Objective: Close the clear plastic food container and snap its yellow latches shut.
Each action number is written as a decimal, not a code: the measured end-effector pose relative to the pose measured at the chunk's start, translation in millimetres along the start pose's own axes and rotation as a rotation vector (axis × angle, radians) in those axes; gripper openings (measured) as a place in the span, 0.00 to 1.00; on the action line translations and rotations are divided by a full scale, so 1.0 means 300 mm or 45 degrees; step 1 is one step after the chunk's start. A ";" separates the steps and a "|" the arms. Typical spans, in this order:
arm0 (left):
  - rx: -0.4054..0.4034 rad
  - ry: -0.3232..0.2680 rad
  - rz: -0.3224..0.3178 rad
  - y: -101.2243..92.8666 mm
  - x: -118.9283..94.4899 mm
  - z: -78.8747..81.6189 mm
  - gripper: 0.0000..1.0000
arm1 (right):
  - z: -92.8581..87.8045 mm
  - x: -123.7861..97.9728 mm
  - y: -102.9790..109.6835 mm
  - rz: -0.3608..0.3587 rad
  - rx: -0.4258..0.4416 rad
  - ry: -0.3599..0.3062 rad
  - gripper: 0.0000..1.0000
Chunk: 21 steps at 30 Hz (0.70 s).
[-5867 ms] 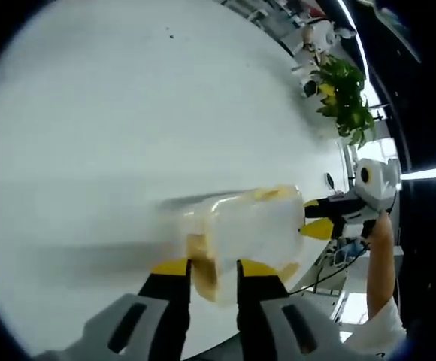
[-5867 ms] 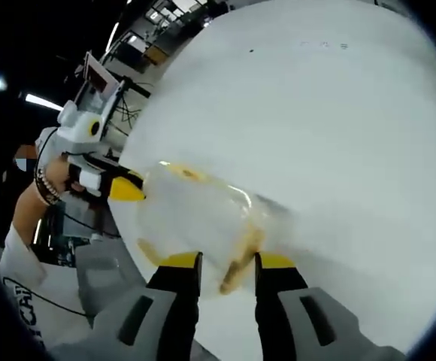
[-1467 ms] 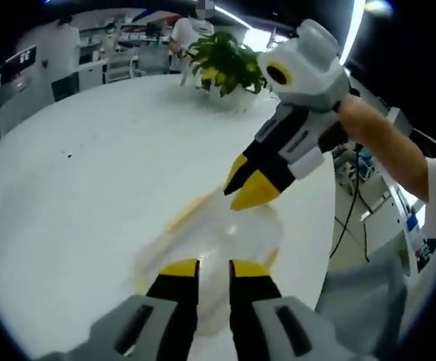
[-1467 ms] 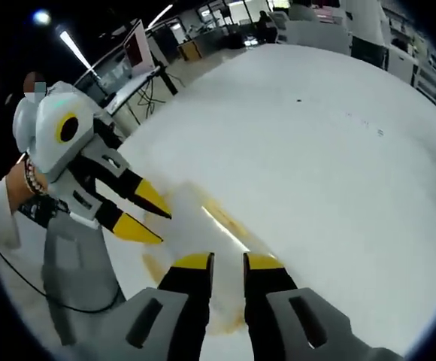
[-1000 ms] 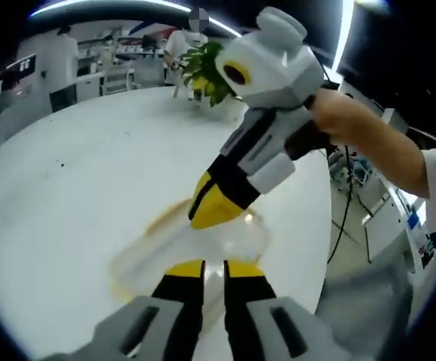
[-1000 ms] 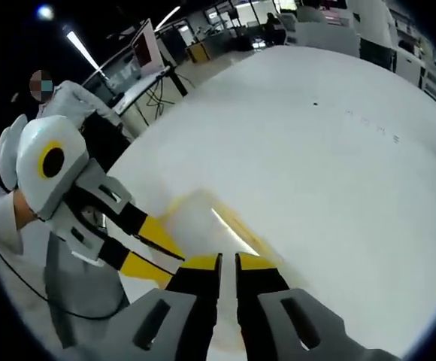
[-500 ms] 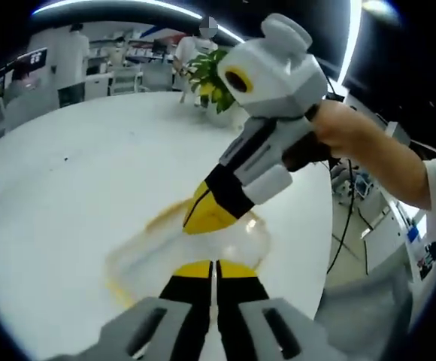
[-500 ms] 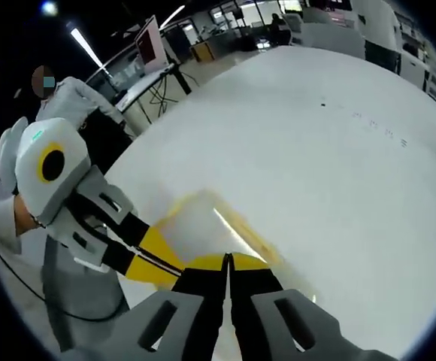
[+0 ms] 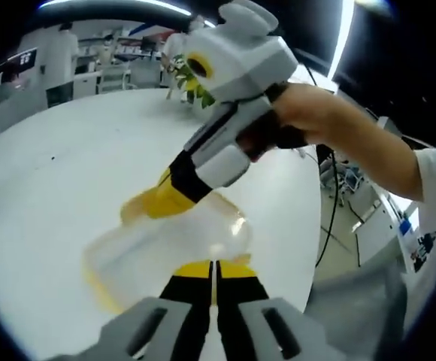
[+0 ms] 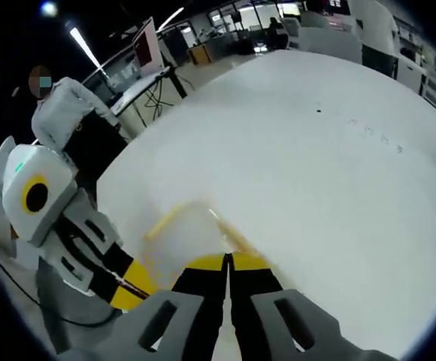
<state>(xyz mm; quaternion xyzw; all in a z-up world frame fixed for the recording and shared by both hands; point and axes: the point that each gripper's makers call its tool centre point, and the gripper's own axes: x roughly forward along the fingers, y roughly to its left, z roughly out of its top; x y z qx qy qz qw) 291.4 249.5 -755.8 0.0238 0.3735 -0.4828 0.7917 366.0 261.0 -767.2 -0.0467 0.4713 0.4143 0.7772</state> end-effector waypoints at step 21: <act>0.052 0.099 -0.048 -0.057 0.001 -0.105 0.00 | 0.044 0.020 -0.066 -0.050 0.042 -0.015 0.00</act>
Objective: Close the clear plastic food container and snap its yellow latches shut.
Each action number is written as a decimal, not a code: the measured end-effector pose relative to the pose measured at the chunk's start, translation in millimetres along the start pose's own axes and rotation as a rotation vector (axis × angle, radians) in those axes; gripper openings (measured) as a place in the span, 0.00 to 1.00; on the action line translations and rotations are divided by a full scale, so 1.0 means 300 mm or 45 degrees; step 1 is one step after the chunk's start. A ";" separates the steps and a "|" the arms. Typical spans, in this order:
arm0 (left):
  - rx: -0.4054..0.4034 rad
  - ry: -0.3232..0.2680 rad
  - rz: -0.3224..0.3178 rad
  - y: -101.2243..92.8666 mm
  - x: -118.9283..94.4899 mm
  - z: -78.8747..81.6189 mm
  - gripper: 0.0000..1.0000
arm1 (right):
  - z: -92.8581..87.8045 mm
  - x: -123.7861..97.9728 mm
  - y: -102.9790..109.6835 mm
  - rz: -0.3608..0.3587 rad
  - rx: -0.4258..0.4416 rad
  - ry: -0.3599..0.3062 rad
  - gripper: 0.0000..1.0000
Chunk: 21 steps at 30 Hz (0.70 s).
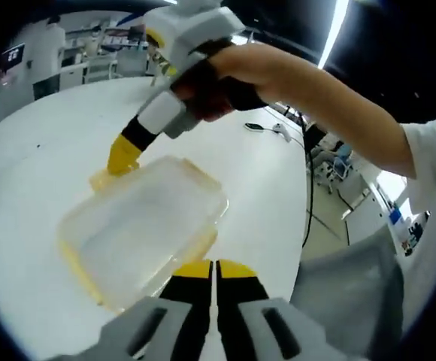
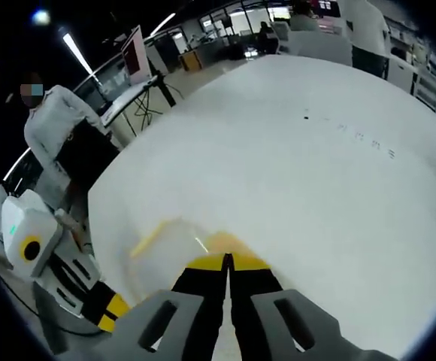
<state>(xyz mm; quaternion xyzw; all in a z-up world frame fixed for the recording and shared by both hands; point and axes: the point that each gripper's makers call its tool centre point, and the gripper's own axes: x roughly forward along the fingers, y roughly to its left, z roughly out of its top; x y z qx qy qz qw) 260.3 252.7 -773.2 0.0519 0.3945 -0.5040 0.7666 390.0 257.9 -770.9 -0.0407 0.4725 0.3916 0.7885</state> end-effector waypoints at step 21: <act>0.110 0.046 0.038 0.006 -0.021 -0.020 0.00 | 0.023 -0.021 -0.040 -0.015 0.011 -0.021 0.00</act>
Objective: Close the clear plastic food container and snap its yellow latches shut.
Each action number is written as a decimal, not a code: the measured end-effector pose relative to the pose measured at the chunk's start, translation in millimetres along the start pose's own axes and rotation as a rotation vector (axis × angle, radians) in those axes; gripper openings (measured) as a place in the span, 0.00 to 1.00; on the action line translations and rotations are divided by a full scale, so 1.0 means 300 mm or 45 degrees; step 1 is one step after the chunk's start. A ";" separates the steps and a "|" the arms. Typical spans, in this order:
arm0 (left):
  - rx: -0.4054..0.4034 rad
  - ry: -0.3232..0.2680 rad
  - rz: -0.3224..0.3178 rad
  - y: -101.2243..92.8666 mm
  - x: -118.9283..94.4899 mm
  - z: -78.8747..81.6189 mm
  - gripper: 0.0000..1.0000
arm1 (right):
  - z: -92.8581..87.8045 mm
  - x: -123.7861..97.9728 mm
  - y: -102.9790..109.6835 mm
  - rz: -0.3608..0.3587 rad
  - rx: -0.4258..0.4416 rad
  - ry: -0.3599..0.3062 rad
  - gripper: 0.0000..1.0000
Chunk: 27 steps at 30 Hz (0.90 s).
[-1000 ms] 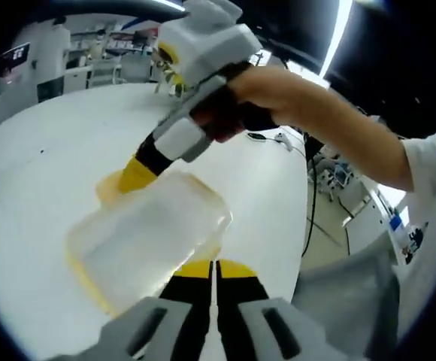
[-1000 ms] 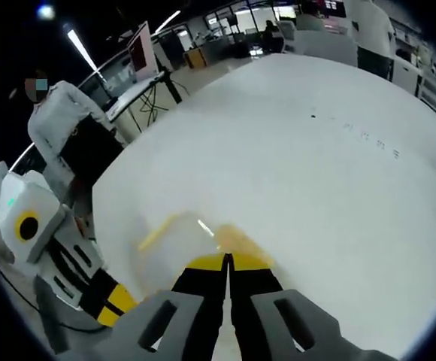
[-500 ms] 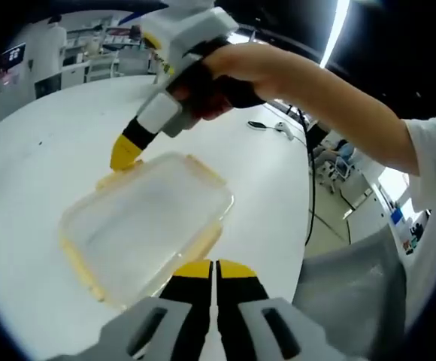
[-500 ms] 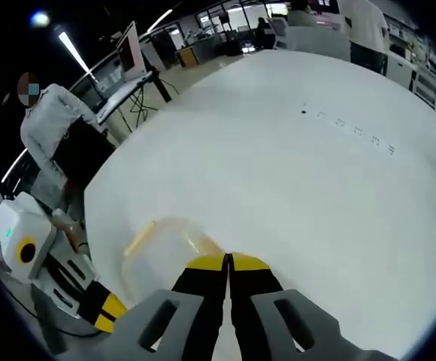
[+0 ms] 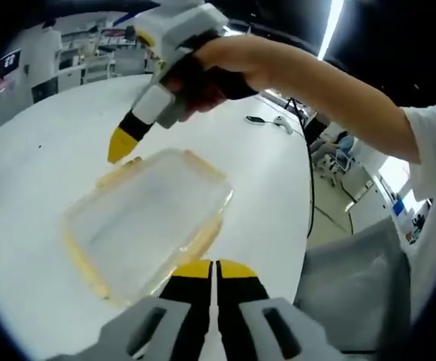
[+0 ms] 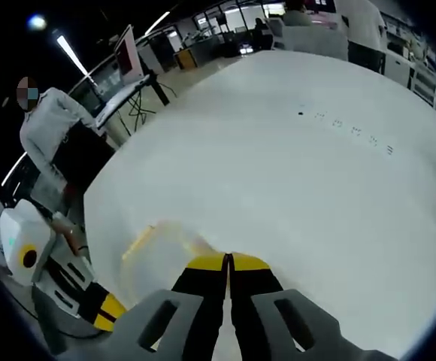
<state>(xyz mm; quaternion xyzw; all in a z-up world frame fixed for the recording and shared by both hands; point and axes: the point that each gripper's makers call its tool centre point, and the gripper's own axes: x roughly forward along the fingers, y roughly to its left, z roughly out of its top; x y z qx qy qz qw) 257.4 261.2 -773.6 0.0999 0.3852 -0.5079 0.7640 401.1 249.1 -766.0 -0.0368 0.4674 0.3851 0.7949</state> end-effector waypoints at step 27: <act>0.821 0.070 0.106 0.067 0.032 0.125 0.33 | -0.079 -0.019 0.082 0.125 -0.493 0.331 0.31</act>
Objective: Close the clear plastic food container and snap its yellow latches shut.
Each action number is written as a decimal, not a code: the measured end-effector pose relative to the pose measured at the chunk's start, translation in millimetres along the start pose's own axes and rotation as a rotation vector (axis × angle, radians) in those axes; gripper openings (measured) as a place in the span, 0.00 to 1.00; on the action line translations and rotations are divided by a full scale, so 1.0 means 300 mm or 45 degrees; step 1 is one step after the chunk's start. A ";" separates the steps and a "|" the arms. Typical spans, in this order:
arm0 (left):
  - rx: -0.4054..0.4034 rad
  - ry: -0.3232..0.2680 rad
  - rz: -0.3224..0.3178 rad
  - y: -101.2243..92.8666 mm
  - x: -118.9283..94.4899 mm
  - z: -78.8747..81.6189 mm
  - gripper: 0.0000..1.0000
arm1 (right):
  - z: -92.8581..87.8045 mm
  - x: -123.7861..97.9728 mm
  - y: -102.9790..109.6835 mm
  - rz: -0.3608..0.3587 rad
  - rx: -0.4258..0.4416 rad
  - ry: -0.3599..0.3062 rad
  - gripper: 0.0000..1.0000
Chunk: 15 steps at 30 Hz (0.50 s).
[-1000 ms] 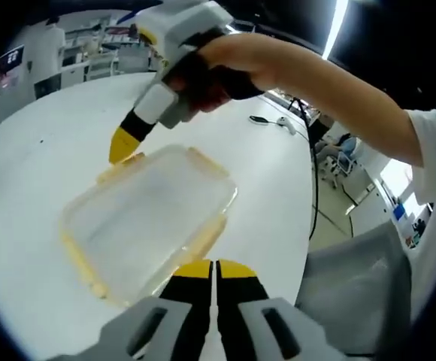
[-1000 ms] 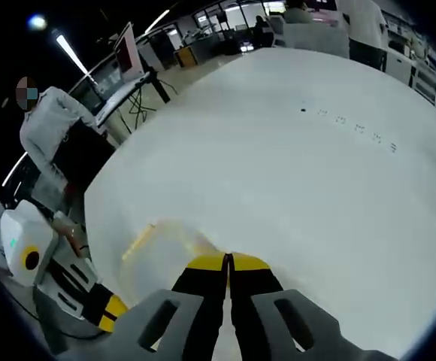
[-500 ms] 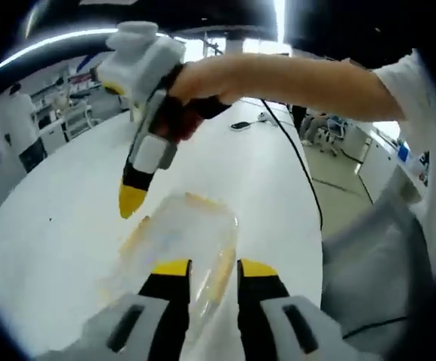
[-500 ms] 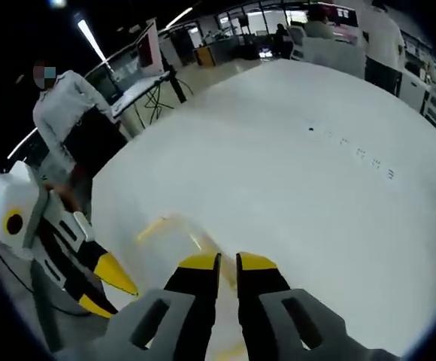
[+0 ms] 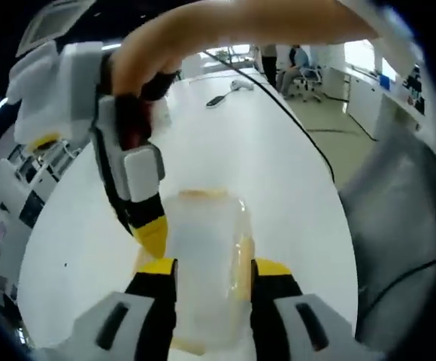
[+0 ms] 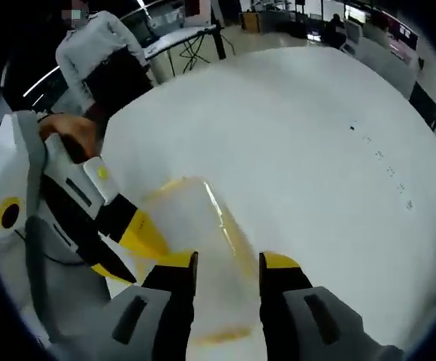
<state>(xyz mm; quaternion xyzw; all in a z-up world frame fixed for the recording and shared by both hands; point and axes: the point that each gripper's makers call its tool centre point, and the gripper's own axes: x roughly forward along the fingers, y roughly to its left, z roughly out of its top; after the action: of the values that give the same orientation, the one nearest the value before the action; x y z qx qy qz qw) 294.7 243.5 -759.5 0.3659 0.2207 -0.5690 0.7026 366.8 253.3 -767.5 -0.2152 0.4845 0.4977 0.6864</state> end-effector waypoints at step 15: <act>0.143 0.047 0.002 -0.007 0.027 -0.011 0.36 | -0.018 0.025 0.007 0.022 -0.161 0.180 0.36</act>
<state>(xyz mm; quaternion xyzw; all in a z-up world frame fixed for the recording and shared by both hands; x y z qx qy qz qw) 295.2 240.7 -767.9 0.4155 0.2011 -0.5732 0.6770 362.8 253.5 -775.9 -0.2886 0.5011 0.5167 0.6313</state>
